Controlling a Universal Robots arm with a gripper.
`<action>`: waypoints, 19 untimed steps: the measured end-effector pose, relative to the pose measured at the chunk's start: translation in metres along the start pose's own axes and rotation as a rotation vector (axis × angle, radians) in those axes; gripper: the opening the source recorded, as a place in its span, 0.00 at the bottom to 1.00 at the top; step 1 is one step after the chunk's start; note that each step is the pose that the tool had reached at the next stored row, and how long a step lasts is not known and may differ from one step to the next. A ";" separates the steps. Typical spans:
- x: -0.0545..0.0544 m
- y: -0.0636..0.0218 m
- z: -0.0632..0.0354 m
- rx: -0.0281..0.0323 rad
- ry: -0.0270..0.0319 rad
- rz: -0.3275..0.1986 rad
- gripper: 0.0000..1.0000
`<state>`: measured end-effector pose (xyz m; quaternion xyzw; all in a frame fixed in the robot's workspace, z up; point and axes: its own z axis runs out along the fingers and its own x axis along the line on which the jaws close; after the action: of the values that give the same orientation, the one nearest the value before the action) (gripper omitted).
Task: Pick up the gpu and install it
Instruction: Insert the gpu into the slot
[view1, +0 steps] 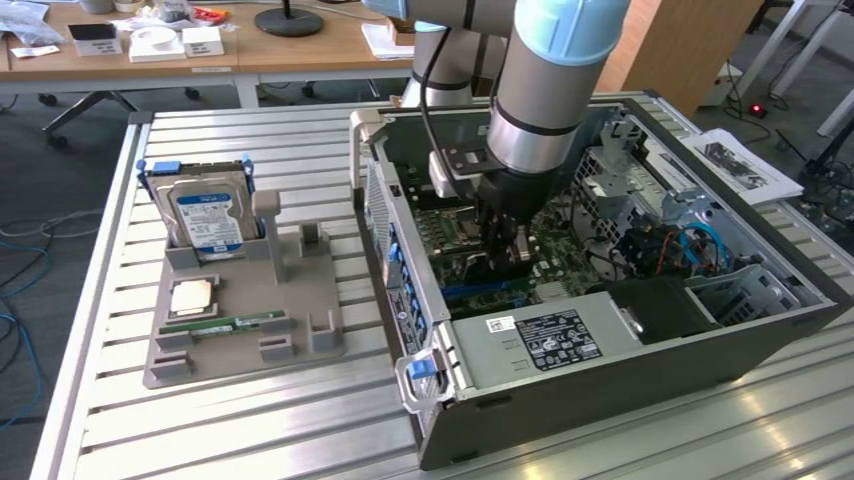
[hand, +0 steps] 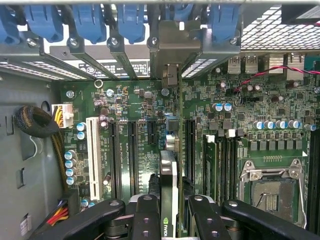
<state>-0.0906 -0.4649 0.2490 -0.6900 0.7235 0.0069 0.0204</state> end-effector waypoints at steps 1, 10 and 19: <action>0.000 0.0000 0.0000 0.0000 0.0000 0.000 0.27; 0.000 0.0001 0.0010 0.0001 -0.0002 0.000 0.27; 0.000 0.0003 0.0028 0.0000 0.0000 0.000 0.27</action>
<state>-0.0908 -0.4649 0.2461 -0.6900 0.7234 0.0069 0.0204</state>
